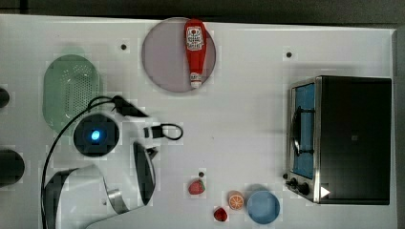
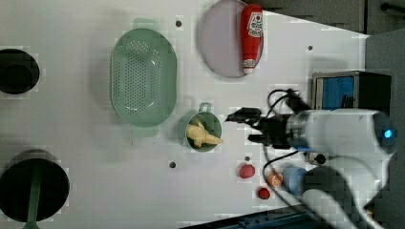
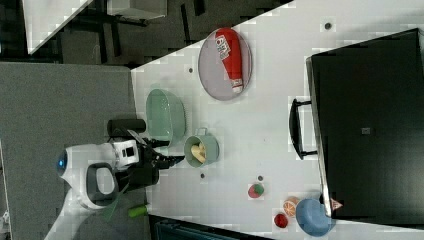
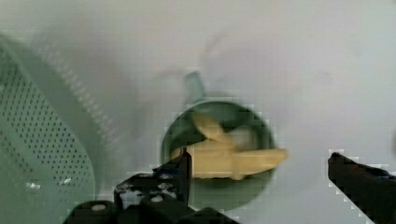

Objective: Pick Banana and place it in mug.

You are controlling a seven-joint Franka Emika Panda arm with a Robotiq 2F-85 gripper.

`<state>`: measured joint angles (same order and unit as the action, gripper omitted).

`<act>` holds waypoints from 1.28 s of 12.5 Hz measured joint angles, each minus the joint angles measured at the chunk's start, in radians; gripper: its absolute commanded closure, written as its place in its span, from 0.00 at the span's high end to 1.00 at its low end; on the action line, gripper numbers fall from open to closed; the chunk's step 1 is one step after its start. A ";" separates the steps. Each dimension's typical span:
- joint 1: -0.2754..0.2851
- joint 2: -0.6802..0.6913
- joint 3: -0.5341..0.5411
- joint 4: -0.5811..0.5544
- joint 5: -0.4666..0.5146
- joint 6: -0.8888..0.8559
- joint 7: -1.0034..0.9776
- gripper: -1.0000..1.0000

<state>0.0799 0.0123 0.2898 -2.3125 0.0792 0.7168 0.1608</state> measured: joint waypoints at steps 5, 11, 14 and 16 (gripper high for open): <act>-0.027 -0.147 -0.187 0.254 -0.065 -0.400 0.000 1.00; -0.046 -0.244 -0.343 0.448 -0.099 -0.566 -0.001 1.00; -0.064 -0.238 -0.349 0.453 -0.069 -0.604 -0.003 1.00; -0.059 -0.207 -0.355 0.454 -0.085 -0.618 -0.003 1.00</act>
<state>0.0208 -0.1949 -0.0653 -1.8584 -0.0063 0.0988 0.1580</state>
